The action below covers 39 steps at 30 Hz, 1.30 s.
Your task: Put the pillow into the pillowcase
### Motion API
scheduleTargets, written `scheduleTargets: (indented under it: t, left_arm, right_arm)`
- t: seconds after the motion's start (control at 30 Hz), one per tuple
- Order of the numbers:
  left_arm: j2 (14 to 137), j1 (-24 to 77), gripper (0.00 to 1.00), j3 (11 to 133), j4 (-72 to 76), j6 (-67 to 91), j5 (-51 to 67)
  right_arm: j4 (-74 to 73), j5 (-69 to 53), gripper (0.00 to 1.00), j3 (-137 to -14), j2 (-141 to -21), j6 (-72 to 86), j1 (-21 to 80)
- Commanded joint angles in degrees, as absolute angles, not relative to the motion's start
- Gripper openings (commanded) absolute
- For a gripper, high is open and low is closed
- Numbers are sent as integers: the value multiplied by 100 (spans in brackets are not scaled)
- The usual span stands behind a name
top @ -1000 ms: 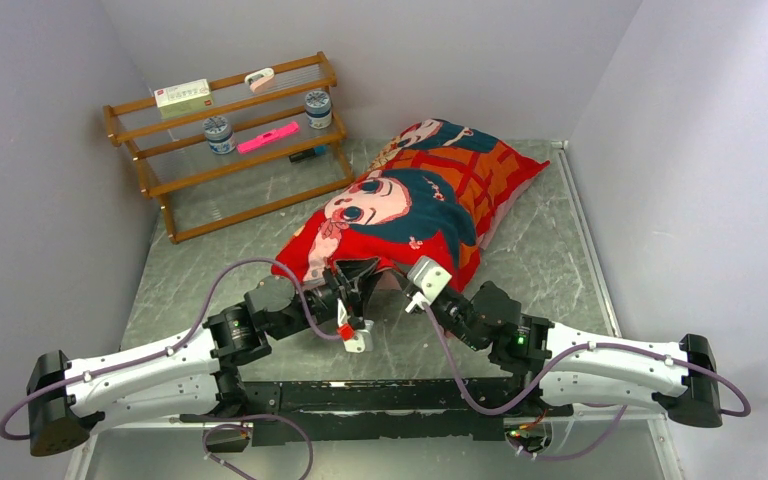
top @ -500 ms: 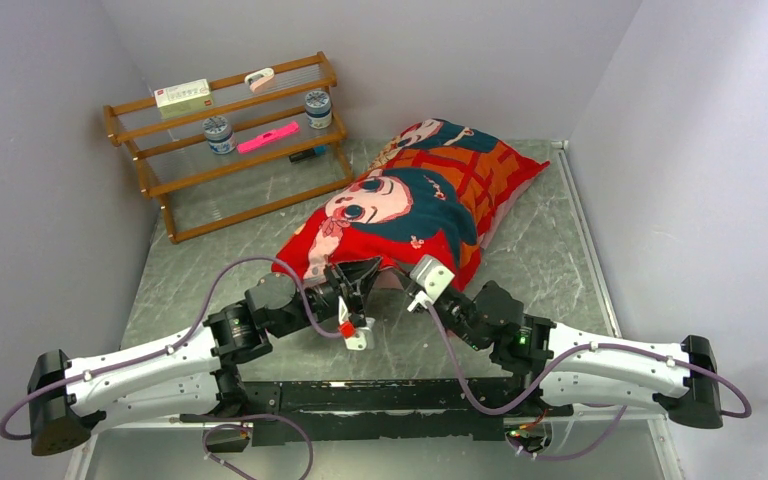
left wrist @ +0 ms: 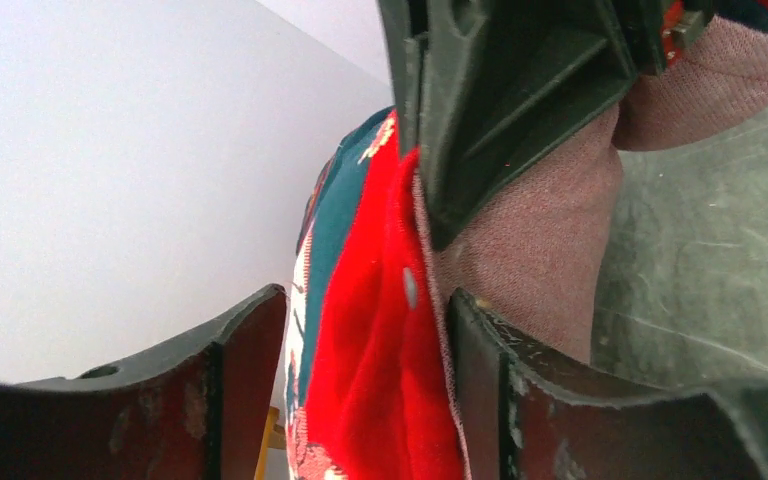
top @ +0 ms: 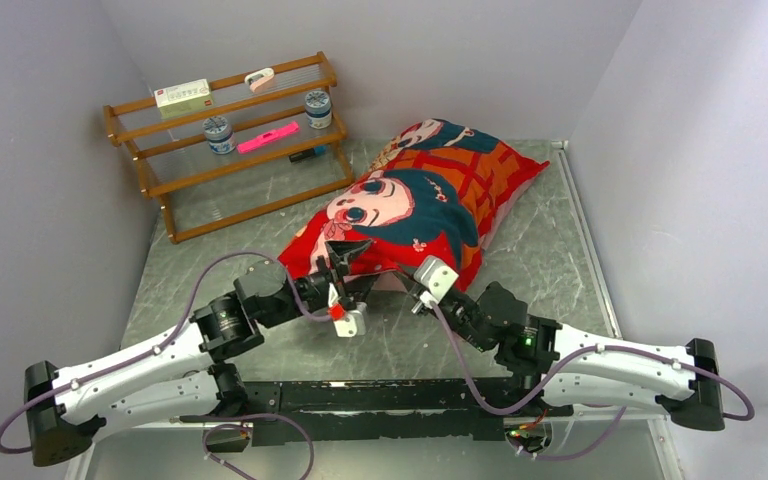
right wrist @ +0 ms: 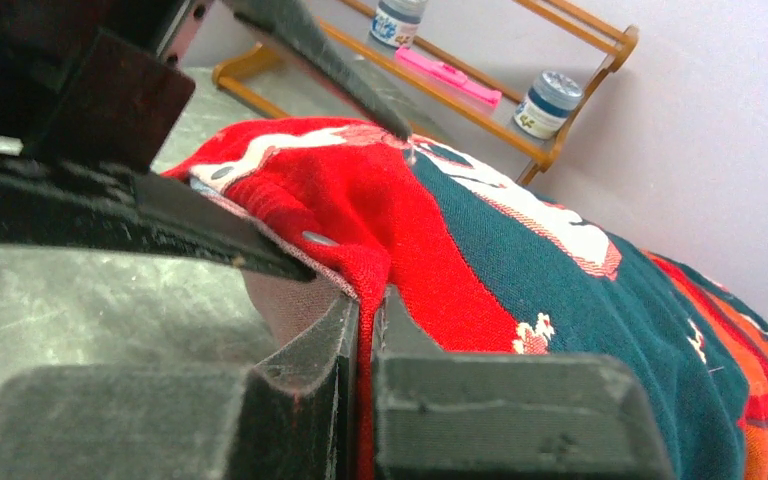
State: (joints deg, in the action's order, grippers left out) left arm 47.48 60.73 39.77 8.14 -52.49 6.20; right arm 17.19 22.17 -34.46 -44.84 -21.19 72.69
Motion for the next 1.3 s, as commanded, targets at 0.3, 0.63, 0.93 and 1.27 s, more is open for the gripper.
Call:
scheduleTargets:
  t: [0.3, 0.63, 0.93, 1.27]
  left_arm:
    - [3759, 6047, 64, 4352, -1036, -1527, -55]
    - [5023, 5976, 68, 5151, -2858, 2723, -1755]
    - [4972, 5714, 73, 4889, -2842, 2942, -1114]
    - [5060, 5612, 5, 4765, -2044, 2763, -519]
  right_arm:
    - [-760, 3818, 0, -4215, -3702, -663, 7265]
    - [-2276, 5151, 0, -4928, -3483, -422, 7260]
    - [-2415, 4993, 0, -5163, -3656, -169, 7261]
    - [-2590, 4485, 0, -4841, -3428, 351, 7259]
